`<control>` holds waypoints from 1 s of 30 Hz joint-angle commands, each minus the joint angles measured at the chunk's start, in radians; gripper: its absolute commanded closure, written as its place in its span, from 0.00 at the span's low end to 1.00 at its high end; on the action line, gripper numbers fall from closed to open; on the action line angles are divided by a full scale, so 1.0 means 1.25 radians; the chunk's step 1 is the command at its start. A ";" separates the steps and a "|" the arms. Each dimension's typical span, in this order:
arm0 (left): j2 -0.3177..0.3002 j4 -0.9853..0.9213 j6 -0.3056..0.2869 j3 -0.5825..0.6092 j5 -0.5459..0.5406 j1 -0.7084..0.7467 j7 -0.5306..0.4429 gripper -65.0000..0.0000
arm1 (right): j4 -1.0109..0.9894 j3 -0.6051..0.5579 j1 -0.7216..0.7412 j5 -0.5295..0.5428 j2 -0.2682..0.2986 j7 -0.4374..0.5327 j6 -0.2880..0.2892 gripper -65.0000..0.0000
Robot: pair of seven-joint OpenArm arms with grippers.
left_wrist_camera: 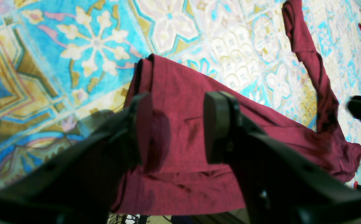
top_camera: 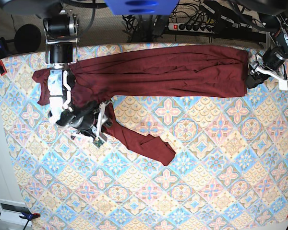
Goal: Layout the t-shirt on the table in an organized manner, then fold the t-shirt properly
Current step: 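Reach the right gripper to the trailing sleeve and grasp it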
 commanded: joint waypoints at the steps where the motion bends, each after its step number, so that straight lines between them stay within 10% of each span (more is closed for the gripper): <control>1: -0.014 0.014 -0.003 -0.003 -0.016 -0.010 -0.011 0.59 | -0.001 0.012 0.045 -0.002 0.021 0.017 -0.010 0.72; 30: 0.003 0.014 -0.003 -0.002 -0.014 -0.016 -0.013 0.59 | -0.332 -0.089 0.155 -0.004 -0.030 0.244 -0.010 0.72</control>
